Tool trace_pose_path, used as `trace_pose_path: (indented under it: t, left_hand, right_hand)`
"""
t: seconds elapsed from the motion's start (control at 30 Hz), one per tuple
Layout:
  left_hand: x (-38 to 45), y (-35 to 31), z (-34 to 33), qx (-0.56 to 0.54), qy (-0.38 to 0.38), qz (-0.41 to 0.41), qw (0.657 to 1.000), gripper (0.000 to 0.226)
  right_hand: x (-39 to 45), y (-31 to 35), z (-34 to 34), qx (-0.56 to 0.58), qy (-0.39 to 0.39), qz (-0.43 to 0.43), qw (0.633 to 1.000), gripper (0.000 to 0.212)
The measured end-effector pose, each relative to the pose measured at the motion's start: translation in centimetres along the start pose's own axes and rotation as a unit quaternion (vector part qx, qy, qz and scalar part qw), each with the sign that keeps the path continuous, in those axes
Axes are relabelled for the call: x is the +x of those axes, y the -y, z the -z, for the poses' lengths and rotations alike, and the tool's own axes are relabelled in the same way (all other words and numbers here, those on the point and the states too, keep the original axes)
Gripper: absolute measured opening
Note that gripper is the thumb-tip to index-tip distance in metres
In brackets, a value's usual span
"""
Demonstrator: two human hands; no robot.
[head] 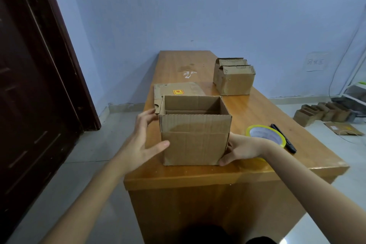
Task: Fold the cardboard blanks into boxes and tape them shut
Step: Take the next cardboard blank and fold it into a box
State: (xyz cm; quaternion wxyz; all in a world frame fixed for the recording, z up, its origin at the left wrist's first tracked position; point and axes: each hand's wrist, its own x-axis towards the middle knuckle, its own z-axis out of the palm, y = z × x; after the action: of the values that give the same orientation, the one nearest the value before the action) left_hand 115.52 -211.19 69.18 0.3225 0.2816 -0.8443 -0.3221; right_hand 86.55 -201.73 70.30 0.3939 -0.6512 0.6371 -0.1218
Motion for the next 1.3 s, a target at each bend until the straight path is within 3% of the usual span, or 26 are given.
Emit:
trace_pose_path:
  t: [0.1, 0.23, 0.3, 0.4, 0.47, 0.57, 0.67, 0.83, 0.93, 1.07, 1.17, 1.3]
  left_hand:
    - [1.2, -1.3, -0.4, -0.066, 0.010, 0.027, 0.997, 0.103]
    - [1.9, -1.7, -0.7, -0.089, 0.015, 0.039, 0.995, 0.103]
    - [2.0, -1.5, -0.6, -0.103, 0.014, 0.040, 0.994, 0.102]
    - [2.1, -1.5, -0.4, -0.133, 0.006, 0.041, 0.990, 0.102]
    - [2.3, -1.7, -0.3, -0.129, 0.000, 0.043, 0.991, 0.104]
    - [2.4, -1.8, -0.2, -0.123, -0.003, 0.038, 0.992, 0.104]
    - [2.3, -2.0, -0.4, -0.126, 0.006, 0.028, 0.992, 0.095]
    - [2.5, -3.6, -0.3, -0.164, -0.067, 0.053, 0.983, 0.034]
    - [3.1, -4.5, 0.1, -0.146, -0.092, 0.086, 0.981, 0.038]
    - [3.1, -4.6, 0.8, -0.160, -0.047, 0.104, 0.980, 0.025]
    - [2.4, -3.9, 1.4, -0.169, 0.025, 0.095, 0.981, 0.049]
    - [1.7, -3.5, 1.6, -0.134, 0.077, 0.056, 0.986, 0.087]
  right_hand:
    - [-0.2, 0.2, -0.1, -0.011, 0.003, 0.002, 1.000, 0.103]
    - [-1.3, 0.0, -0.3, -0.028, -0.020, 0.020, 0.999, 0.093]
    - [-2.3, 0.6, 0.2, 0.021, -0.075, 0.040, 0.996, 0.073]
    - [-3.4, 2.5, 1.9, 0.102, -0.229, 0.063, 0.966, 0.049]
    - [-4.0, 3.7, 2.7, 0.137, -0.249, 0.075, 0.956, 0.044]
    - [-4.5, 4.9, 2.7, 0.108, -0.215, 0.081, 0.967, 0.047]
    - [-4.4, 5.4, 1.7, 0.096, -0.232, 0.053, 0.966, 0.059]
    - [-3.5, 6.7, 1.0, 0.173, -0.273, -0.019, 0.946, 0.052]
    - [-3.0, 7.2, 1.1, 0.138, -0.295, -0.027, 0.945, 0.048]
    - [-3.2, 6.8, 1.0, 0.127, -0.281, -0.014, 0.951, 0.041]
    - [-3.8, 5.8, 0.4, 0.122, -0.247, 0.022, 0.961, 0.048]
    - [-4.6, 4.6, -0.6, 0.114, -0.187, 0.056, 0.974, 0.075]
